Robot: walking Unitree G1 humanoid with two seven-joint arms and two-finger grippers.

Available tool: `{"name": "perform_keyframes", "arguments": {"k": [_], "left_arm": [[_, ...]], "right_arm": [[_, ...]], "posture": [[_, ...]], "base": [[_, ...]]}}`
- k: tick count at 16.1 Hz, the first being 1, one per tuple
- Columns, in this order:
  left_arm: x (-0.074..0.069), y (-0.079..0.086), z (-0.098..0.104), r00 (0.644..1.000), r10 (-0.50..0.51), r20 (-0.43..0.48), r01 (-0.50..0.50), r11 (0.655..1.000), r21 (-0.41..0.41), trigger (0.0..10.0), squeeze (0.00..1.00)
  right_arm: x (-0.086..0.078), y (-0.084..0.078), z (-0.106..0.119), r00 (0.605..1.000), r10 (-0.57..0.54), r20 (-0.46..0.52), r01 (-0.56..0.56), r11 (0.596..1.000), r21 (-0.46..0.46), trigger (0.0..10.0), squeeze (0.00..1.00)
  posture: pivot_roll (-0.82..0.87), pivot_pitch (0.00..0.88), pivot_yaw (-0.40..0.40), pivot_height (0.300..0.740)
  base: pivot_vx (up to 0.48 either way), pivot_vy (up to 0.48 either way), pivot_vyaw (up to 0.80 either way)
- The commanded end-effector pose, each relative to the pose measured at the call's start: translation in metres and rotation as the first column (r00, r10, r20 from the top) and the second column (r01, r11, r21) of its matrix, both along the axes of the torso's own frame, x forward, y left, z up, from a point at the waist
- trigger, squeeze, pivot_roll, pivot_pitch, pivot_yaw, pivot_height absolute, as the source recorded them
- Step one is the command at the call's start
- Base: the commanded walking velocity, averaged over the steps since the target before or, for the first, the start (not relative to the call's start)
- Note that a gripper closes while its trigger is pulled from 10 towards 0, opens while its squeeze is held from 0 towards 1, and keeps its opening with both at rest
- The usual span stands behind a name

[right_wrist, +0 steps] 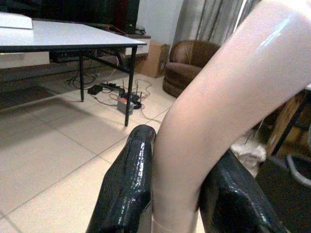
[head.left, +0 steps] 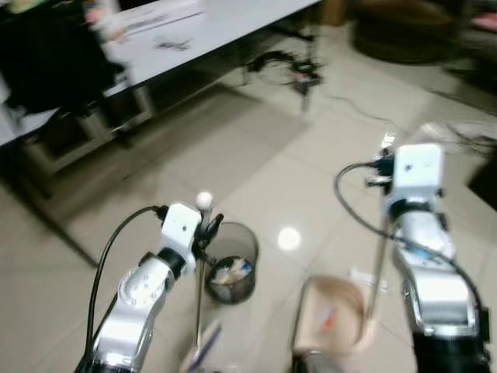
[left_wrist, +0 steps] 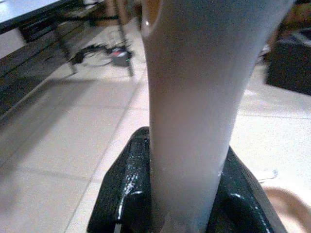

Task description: Sweep floor

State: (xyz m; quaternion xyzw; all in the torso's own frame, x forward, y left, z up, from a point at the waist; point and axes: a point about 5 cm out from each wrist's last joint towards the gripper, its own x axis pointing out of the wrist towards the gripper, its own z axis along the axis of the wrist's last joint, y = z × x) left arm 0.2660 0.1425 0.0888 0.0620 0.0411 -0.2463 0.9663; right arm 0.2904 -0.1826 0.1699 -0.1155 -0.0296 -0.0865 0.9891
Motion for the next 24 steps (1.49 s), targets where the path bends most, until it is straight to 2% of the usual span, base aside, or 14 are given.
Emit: {"name": "perform_keyframes", "arguments": {"k": [1, 4, 8, 10, 12, 16, 21, 24], "left_arm": [[-0.002, -0.003, 0.007, 0.999, -0.028, 0.034, 0.029, 0.999, -0.017, 10.0, 0.00], [-0.003, -0.006, 0.010, 0.999, -0.034, 0.040, 0.035, 0.999, -0.027, 10.0, 0.00], [-0.001, -0.004, 0.010, 0.999, -0.014, 0.045, 0.014, 1.000, -0.013, 10.0, 0.00], [0.004, -0.002, 0.013, 0.997, 0.049, 0.061, -0.047, 0.998, -0.033, 10.0, 0.00], [0.009, -0.001, 0.017, 0.991, 0.079, 0.105, -0.080, 0.997, -0.003, 10.0, 0.00], [0.018, 0.006, 0.027, 0.959, 0.204, 0.197, -0.209, 0.978, 0.000, 10.0, 0.00], [0.019, 0.000, 0.031, 0.951, 0.213, 0.223, -0.216, 0.976, -0.012, 10.0, 0.00], [0.022, -0.004, 0.036, 0.947, 0.215, 0.240, -0.217, 0.976, -0.020, 10.0, 0.00]], "right_arm": [[-0.001, 0.002, 0.005, 0.999, 0.006, 0.033, -0.006, 1.000, -0.012, 10.0, 0.00], [-0.002, 0.007, 0.003, 0.999, 0.018, 0.029, -0.018, 1.000, -0.002, 10.0, 0.00], [-0.003, 0.003, 0.002, 1.000, 0.003, 0.023, -0.004, 1.000, 0.005, 10.0, 0.00], [-0.002, 0.002, 0.005, 0.999, 0.000, 0.040, 0.000, 1.000, -0.005, 10.0, 0.00], [-0.002, 0.004, 0.008, 0.999, 0.002, 0.052, -0.002, 1.000, 0.008, 10.0, 0.00], [-0.002, 0.012, 0.006, 0.999, 0.009, 0.052, -0.012, 0.999, 0.044, 10.0, 0.00], [-0.001, 0.016, 0.004, 0.997, -0.029, 0.074, 0.024, 0.997, 0.067, 10.0, 0.00], [0.002, 0.015, 0.005, 0.996, -0.026, 0.084, 0.021, 0.998, 0.060, 10.0, 0.00]], "posture": [[-0.02, 0.063, 0.076, 0.740], [-0.02, 0.061, 0.076, 0.740], [-0.03, 0.054, 0.073, 0.740], [-0.03, 0.045, 0.074, 0.740], [-0.03, 0.041, 0.073, 0.740], [-0.03, 0.035, 0.066, 0.740], [-0.02, 0.035, 0.057, 0.740], [-0.02, 0.039, 0.056, 0.740]], "base": [[0.000, 0.000, -0.80], [0.000, 0.000, -0.80], [0.000, 0.000, -0.80], [0.000, 0.000, -0.80], [0.000, 0.000, -0.80], [0.000, 0.000, -0.80], [0.337, 0.000, -0.76], [0.376, 0.000, 0.00]]}}
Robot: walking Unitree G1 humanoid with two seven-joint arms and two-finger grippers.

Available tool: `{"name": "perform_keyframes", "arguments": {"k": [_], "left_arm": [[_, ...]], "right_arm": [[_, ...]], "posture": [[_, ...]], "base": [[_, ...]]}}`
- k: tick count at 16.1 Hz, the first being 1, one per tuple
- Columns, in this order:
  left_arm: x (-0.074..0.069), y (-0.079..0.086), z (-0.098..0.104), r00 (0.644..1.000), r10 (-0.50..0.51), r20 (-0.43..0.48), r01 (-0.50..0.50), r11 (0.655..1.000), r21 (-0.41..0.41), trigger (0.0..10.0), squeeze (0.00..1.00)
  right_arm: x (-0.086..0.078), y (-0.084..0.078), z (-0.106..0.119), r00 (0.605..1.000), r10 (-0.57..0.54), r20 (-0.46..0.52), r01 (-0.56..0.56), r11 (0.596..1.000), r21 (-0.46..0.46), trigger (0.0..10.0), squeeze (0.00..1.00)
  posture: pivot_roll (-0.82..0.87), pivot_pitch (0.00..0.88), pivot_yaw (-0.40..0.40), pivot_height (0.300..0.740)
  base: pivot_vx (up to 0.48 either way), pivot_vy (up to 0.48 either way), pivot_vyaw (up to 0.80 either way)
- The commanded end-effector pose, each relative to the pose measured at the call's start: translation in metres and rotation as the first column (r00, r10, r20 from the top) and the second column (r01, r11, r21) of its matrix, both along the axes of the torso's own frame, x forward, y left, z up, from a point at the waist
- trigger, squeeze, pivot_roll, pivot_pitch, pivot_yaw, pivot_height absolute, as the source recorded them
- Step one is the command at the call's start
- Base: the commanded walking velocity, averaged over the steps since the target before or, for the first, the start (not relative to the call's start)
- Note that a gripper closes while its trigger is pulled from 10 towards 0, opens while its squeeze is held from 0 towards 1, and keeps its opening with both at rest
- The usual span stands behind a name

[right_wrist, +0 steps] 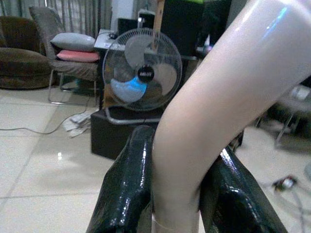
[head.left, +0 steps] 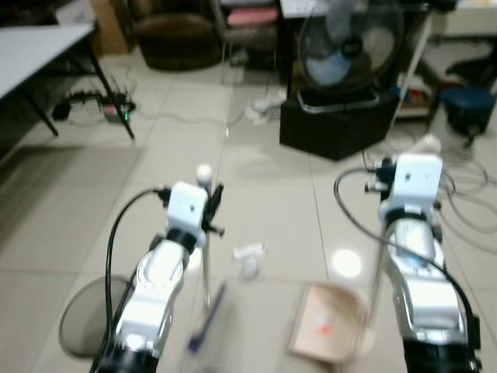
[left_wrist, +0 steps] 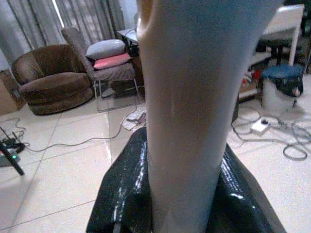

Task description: Sweep floor

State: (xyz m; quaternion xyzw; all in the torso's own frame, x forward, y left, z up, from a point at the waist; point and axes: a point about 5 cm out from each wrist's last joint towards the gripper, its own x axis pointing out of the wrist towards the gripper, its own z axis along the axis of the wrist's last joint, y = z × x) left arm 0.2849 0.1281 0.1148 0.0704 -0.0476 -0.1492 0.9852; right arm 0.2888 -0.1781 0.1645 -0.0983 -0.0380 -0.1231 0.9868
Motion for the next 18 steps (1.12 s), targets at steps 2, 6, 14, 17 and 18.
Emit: {"name": "perform_keyframes", "arguments": {"k": [2, 6, 14, 17, 18], "left_arm": [[0.005, 0.010, 0.012, 0.997, 0.042, 0.059, -0.043, 0.999, 0.026, 10.0, 0.00], [0.007, 0.010, 0.013, 0.997, 0.052, 0.065, -0.055, 0.998, 0.035, 10.0, 0.00], [0.009, 0.009, 0.011, 0.997, 0.045, 0.055, -0.047, 0.998, 0.041, 10.0, 0.00], [0.009, 0.009, 0.010, 0.998, 0.040, 0.052, -0.043, 0.998, 0.046, 10.0, 0.00], [0.009, 0.009, 0.010, 0.998, 0.040, 0.051, -0.043, 0.998, 0.047, 10.0, 0.00]], "right_arm": [[0.004, 0.010, 0.012, 0.997, 0.049, 0.067, -0.051, 0.998, 0.031, 10.0, 0.00], [0.003, 0.011, 0.010, 0.996, 0.063, 0.068, -0.066, 0.997, 0.045, 10.0, 0.00], [0.002, 0.011, 0.003, 0.996, 0.075, 0.045, -0.077, 0.996, 0.039, 10.0, 0.00], [0.001, 0.011, 0.000, 0.996, 0.080, 0.034, -0.081, 0.996, 0.036, 10.0, 0.00], [0.001, 0.012, -0.001, 0.996, 0.084, 0.032, -0.085, 0.996, 0.039, 10.0, 0.00]], "posture": [[-0.02, 0.043, 0.057, 0.740], [-0.03, 0.051, 0.066, 0.740], [-0.02, 0.061, 0.077, 0.740], [-0.02, 0.063, 0.080, 0.740], [-0.02, 0.064, 0.081, 0.740]], "base": [[0.386, 0.000, 0.00], [0.385, 0.000, 0.00], [0.386, 0.000, 0.39], [0.385, 0.000, 0.00], [0.386, 0.000, 0.00]]}}
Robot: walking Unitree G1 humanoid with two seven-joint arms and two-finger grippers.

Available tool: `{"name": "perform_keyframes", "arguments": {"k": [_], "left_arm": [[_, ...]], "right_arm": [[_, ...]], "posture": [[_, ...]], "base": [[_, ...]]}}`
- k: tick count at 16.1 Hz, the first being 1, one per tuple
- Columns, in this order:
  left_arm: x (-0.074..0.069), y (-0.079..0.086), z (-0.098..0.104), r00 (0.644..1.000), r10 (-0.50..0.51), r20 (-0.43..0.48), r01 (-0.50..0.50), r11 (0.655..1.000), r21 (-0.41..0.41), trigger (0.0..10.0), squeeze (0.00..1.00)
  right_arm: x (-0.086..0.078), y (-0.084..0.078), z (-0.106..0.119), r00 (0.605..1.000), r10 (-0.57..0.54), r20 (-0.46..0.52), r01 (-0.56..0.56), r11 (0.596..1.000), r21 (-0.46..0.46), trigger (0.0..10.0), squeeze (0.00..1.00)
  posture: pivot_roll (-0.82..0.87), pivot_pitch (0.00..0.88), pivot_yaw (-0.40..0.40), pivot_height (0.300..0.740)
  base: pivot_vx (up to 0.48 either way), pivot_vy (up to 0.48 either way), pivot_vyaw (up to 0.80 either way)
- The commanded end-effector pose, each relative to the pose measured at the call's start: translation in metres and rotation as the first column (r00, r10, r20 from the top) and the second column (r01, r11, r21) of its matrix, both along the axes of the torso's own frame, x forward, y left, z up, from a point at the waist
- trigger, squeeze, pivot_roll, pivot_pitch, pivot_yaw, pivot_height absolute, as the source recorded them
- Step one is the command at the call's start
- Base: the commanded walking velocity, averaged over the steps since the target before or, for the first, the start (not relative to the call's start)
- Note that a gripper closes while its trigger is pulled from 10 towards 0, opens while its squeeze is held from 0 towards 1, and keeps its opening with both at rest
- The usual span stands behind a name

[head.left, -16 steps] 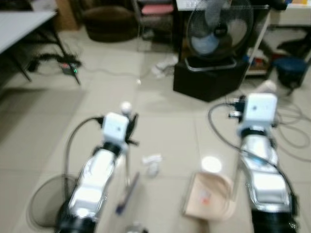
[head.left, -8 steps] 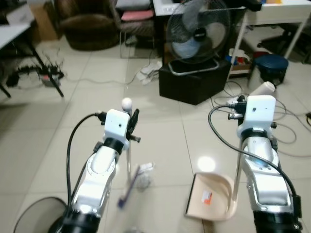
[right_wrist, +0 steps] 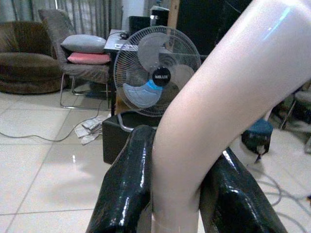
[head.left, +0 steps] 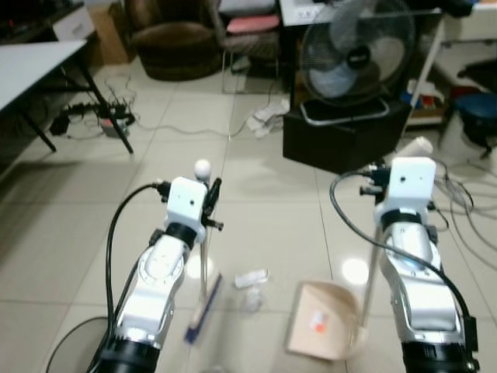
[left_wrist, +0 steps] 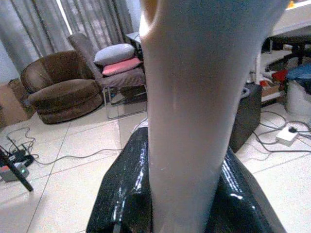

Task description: Sweep floor

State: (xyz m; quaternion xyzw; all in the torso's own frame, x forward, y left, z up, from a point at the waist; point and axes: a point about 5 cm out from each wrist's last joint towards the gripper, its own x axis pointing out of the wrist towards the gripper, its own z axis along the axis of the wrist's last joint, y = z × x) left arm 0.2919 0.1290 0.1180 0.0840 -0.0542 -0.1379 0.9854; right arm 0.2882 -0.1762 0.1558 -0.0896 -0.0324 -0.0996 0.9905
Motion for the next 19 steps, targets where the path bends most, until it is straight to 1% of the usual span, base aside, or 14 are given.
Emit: {"name": "perform_keyframes", "arguments": {"k": [1, 4, 10, 14, 15, 17, 19], "left_arm": [[0.002, 0.009, 0.007, 0.999, 0.018, 0.031, -0.019, 0.999, 0.025, 10.0, 0.00], [0.002, 0.009, 0.006, 0.999, 0.016, 0.029, -0.017, 1.000, 0.026, 10.0, 0.00], [0.003, 0.005, 0.006, 1.000, -0.004, 0.023, 0.004, 1.000, 0.026, 10.0, 0.00], [0.003, 0.005, 0.006, 1.000, -0.014, 0.015, 0.014, 0.999, 0.031, 10.0, 0.00], [0.003, 0.005, 0.005, 1.000, -0.009, 0.011, 0.008, 1.000, 0.016, 10.0, 0.00], [0.006, 0.004, 0.000, 1.000, 0.009, -0.014, -0.009, 1.000, 0.027, 10.0, 0.00], [0.007, 0.000, -0.002, 1.000, -0.010, -0.003, 0.010, 1.000, 0.021, 10.0, 0.00]], "right_arm": [[0.001, 0.010, 0.008, 0.998, 0.040, 0.042, -0.041, 0.999, 0.024, 10.0, 0.00], [0.001, 0.011, 0.007, 0.998, 0.044, 0.041, -0.045, 0.999, 0.026, 10.0, 0.00], [0.000, 0.006, 0.004, 0.999, 0.022, 0.038, -0.023, 1.000, 0.019, 10.0, 0.00], [-0.003, 0.003, -0.002, 1.000, 0.006, 0.025, -0.006, 1.000, -0.003, 10.0, 0.00], [-0.003, 0.002, -0.004, 1.000, 0.002, 0.023, -0.002, 1.000, -0.011, 10.0, 0.00], [-0.002, -0.001, -0.010, 1.000, 0.006, 0.029, -0.005, 0.999, -0.054, 10.0, 0.00], [0.003, -0.005, -0.017, 0.999, 0.007, 0.034, -0.004, 0.997, -0.080, 10.0, 0.00]], "posture": [[-0.02, 0.064, 0.081, 0.740], [-0.02, 0.070, 0.084, 0.740], [-0.02, 0.076, 0.093, 0.740], [-0.02, 0.093, 0.108, 0.740], [-0.02, 0.097, 0.109, 0.740], [-0.01, 0.118, 0.117, 0.740], [-0.01, 0.144, 0.121, 0.740]], "base": [[0.386, 0.000, 0.00], [0.385, 0.000, 0.00], [0.381, 0.000, 0.00], [0.373, 0.000, 0.00], [0.000, 0.000, 0.00], [0.000, 0.000, 0.00], [0.000, 0.000, 0.00]]}}
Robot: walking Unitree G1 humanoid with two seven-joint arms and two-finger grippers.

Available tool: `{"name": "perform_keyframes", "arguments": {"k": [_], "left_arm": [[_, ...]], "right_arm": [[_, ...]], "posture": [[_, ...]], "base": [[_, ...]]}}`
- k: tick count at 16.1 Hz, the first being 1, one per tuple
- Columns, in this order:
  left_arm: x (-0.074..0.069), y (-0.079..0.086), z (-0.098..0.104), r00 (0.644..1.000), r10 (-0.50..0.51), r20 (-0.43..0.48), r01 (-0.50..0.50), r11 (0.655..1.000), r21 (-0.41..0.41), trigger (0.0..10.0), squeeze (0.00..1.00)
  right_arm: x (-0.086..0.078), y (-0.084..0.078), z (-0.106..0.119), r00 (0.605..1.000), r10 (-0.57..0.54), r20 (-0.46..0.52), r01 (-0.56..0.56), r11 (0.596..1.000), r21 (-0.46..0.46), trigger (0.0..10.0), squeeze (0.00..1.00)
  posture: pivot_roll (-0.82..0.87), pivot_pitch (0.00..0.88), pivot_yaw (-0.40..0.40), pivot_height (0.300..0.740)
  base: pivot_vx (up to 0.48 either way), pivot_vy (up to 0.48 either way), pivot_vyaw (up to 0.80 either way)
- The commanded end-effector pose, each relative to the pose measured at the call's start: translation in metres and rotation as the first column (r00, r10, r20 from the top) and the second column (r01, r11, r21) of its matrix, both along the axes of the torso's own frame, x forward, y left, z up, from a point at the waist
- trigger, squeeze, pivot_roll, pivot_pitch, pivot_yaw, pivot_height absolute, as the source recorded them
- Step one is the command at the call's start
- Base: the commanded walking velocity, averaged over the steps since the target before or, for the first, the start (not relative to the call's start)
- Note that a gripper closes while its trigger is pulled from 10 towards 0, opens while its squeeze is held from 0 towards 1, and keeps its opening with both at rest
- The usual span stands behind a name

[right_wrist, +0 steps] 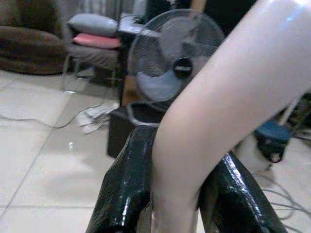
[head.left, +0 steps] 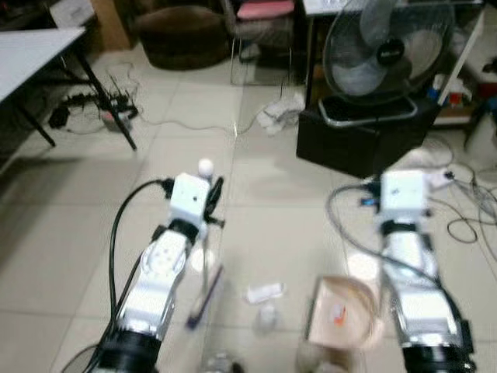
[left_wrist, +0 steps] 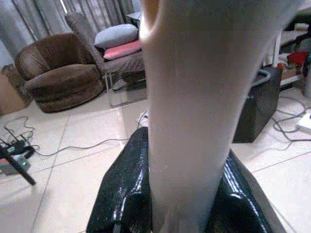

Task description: Sweep floor

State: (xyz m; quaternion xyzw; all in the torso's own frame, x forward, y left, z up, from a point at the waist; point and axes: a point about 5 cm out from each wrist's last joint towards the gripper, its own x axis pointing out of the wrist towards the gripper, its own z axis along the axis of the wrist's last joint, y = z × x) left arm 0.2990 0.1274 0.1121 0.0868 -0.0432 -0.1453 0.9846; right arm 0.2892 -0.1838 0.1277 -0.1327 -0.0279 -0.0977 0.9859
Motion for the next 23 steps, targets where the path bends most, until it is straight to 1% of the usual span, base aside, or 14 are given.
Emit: {"name": "perform_keyframes", "arguments": {"k": [1, 4, 5, 6, 7, 9, 10, 11, 13, 18, 19, 20, 22, 23], "left_arm": [[0.001, -0.001, 0.002, 0.999, 0.007, 0.048, -0.008, 1.000, 0.019, 10.0, 0.00], [0.004, -0.006, 0.001, 0.999, 0.024, 0.046, -0.025, 1.000, 0.020, 10.0, 0.00], [0.004, -0.007, -0.002, 0.998, 0.044, 0.038, -0.044, 0.999, 0.000, 10.0, 0.00], [0.005, -0.008, -0.004, 0.998, 0.057, 0.033, -0.056, 0.998, -0.022, 10.0, 0.00], [0.006, -0.008, -0.005, 0.997, 0.066, 0.039, -0.064, 0.997, -0.047, 10.0, 0.00], [0.009, -0.008, -0.008, 0.993, 0.105, 0.048, -0.100, 0.991, -0.086, 10.0, 0.00], [0.009, -0.009, -0.010, 0.992, 0.114, 0.059, -0.109, 0.991, -0.078, 10.0, 0.00], [0.011, -0.011, -0.010, 0.991, 0.121, 0.065, -0.115, 0.990, -0.083, 10.0, 0.00], [0.014, -0.013, -0.012, 0.990, 0.125, 0.062, -0.120, 0.990, -0.078, 10.0, 0.00], [0.015, -0.013, -0.014, 0.989, 0.128, 0.076, -0.122, 0.989, -0.084, 10.0, 0.00], [0.021, -0.022, -0.015, 0.990, 0.129, 0.062, -0.122, 0.988, -0.099, 10.0, 0.00], [0.023, -0.026, -0.016, 0.989, 0.139, 0.049, -0.132, 0.983, -0.124, 10.0, 0.00], [0.024, -0.027, -0.016, 0.988, 0.151, 0.040, -0.144, 0.978, -0.154, 10.0, 0.00], [0.024, -0.029, -0.015, 0.987, 0.159, 0.031, -0.151, 0.971, -0.186, 10.0, 0.00]], "right_arm": [[0.005, -0.001, 0.002, 0.999, 0.009, 0.042, -0.008, 1.000, -0.012, 10.0, 0.00], [0.009, -0.004, -0.016, 1.000, 0.010, 0.017, -0.009, 0.997, -0.074, 10.0, 0.00], [0.010, -0.003, -0.017, 0.999, 0.014, 0.030, -0.011, 0.995, -0.102, 10.0, 0.00], [0.013, 0.001, -0.016, 0.998, 0.040, 0.048, -0.032, 0.987, -0.156, 10.0, 0.00], [0.014, 0.006, -0.014, 0.994, 0.072, 0.078, -0.057, 0.982, -0.181, 10.0, 0.00], [0.019, 0.016, -0.013, 0.988, 0.104, 0.112, -0.085, 0.982, -0.166, 10.0, 0.00], [0.019, 0.023, -0.014, 0.984, 0.126, 0.126, -0.104, 0.980, -0.168, 10.0, 0.00], [0.021, 0.038, -0.017, 0.976, 0.174, 0.134, -0.153, 0.976, -0.155, 10.0, 0.00], [0.021, 0.057, -0.022, 0.964, 0.241, 0.115, -0.224, 0.964, -0.140, 10.0, 0.00], [0.022, 0.057, -0.024, 0.960, 0.246, 0.133, -0.226, 0.963, -0.147, 10.0, 0.00], [0.015, 0.083, -0.036, 0.940, 0.330, 0.085, -0.320, 0.941, -0.114, 10.0, 0.00], [0.012, 0.094, -0.040, 0.935, 0.347, 0.072, -0.343, 0.937, -0.065, 10.0, 0.00], [0.013, 0.093, -0.039, 0.942, 0.328, 0.078, -0.327, 0.945, -0.024, 10.0, 0.00], [0.014, 0.096, -0.036, 0.938, 0.335, 0.090, -0.336, 0.942, 0.000, 10.0, 0.00]], "posture": [[-0.01, 0.169, 0.122, 0.740], [-0.01, 0.203, 0.113, 0.740], [-0.01, 0.218, 0.105, 0.740], [-0.02, 0.231, 0.098, 0.740], [-0.02, 0.241, 0.093, 0.740], [-0.03, 0.266, 0.076, 0.740], [-0.02, 0.280, 0.070, 0.740], [-0.02, 0.288, 0.068, 0.740], [-0.02, 0.300, 0.068, 0.740], [-0.02, 0.300, 0.068, 0.740], [-0.04, 0.322, 0.054, 0.740], [-0.04, 0.322, 0.054, 0.740], [-0.04, 0.324, 0.054, 0.740], [-0.04, 0.325, 0.053, 0.740]], "base": [[0.000, 0.000, 0.00], [0.000, 0.000, 0.00], [0.000, 0.000, 0.00], [0.000, 0.000, 0.00], [0.000, 0.000, 0.00], [0.000, 0.000, 0.00], [0.000, 0.000, 0.00], [0.000, 0.000, 0.00], [0.000, 0.000, 0.00], [0.000, 0.000, 0.00], [0.000, 0.000, 0.00], [0.000, 0.000, 0.00], [0.000, 0.000, 0.00], [0.000, 0.000, 0.00]]}}
